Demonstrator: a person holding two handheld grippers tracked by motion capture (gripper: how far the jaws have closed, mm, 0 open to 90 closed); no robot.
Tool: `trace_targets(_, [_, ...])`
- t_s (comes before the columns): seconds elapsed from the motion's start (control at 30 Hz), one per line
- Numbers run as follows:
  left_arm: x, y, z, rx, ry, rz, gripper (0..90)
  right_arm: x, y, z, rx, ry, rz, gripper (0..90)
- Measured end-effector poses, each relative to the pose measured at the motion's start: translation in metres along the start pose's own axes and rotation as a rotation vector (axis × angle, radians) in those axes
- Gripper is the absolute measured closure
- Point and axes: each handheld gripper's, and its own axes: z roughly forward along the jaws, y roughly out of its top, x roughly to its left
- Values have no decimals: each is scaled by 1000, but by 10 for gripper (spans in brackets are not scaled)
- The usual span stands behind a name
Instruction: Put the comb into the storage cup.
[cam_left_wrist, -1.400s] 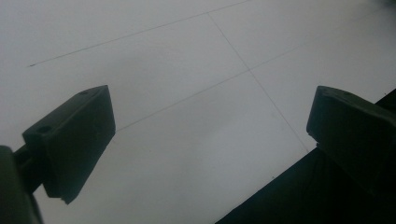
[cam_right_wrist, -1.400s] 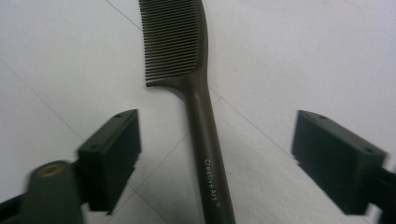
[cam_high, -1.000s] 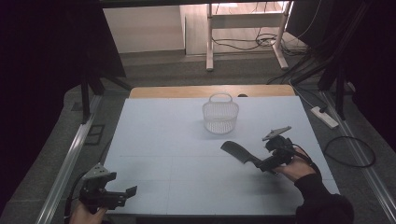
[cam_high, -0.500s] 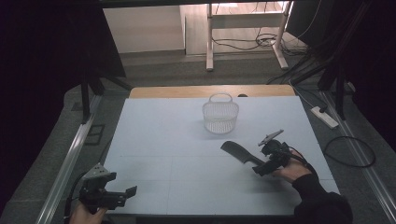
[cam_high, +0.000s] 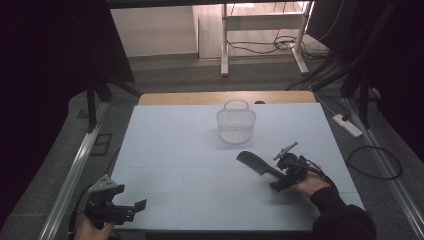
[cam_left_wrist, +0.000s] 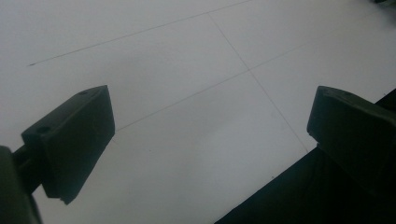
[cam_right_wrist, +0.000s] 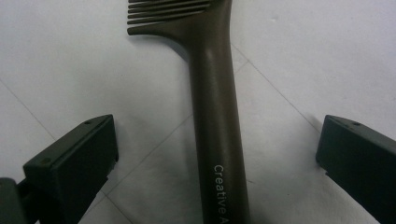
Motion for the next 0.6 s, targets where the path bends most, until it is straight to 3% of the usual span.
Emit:
trace_targets(0.23, [0,0,0,1,-1,0,20,0,0,0,5,1,3,1])
trace_targets(0.33, [0,0,0,1,-1,0,20,2,2,-3,12,2,0,69])
trace_targets(0.4, [0,0,0,2,-2,-1,20,3,3,-6,15,8,-8,171])
trace_targets(0.57, [0,0,1,4,-1,-1,20,2,3,-14,-9,12,-19,555])
trace_targets(0.6, [0,0,1,4,-1,0,20,3,4,-14,-8,18,-22,596])
